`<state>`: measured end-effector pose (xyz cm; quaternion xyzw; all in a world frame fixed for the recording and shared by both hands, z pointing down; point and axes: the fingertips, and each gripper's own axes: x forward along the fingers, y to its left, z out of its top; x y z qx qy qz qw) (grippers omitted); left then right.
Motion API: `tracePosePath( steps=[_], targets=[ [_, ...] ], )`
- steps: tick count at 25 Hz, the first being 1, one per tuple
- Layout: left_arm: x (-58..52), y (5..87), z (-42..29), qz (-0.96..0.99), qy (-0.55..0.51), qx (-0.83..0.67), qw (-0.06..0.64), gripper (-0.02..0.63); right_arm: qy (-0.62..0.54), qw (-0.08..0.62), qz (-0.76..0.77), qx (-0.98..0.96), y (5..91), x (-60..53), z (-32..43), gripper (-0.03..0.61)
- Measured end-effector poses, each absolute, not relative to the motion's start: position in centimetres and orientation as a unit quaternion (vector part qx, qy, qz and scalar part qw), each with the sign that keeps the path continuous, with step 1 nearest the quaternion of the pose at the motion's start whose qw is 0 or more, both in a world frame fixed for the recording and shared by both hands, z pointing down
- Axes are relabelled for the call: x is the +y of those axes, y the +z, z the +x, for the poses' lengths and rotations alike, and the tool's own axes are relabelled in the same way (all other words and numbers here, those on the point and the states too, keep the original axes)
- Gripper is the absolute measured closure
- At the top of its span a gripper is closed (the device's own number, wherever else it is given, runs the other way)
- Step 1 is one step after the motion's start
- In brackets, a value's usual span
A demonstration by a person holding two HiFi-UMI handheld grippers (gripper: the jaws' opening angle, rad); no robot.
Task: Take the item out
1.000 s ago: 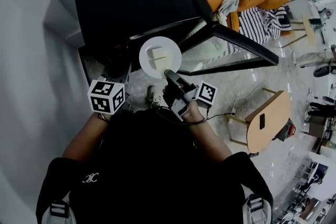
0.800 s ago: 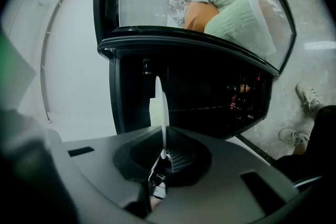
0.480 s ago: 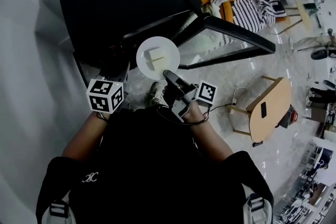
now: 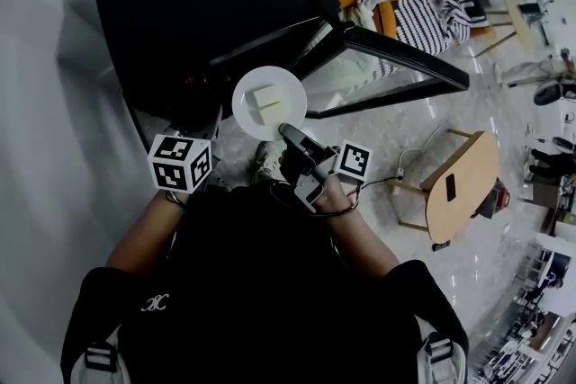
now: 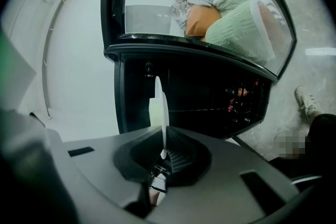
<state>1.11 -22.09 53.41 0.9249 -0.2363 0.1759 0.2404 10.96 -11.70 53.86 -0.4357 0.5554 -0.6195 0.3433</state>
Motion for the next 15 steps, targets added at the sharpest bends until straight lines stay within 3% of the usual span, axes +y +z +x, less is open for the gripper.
tracePosePath(
  steps=[15],
  targets=[
    [-21.58, 53.53, 1.13, 0.923, 0.174, -0.244, 0.24, 0.606, -0.622, 0.344, -0.426, 0.56, 53.89, -11.72, 10.87, 0.555]
  ],
)
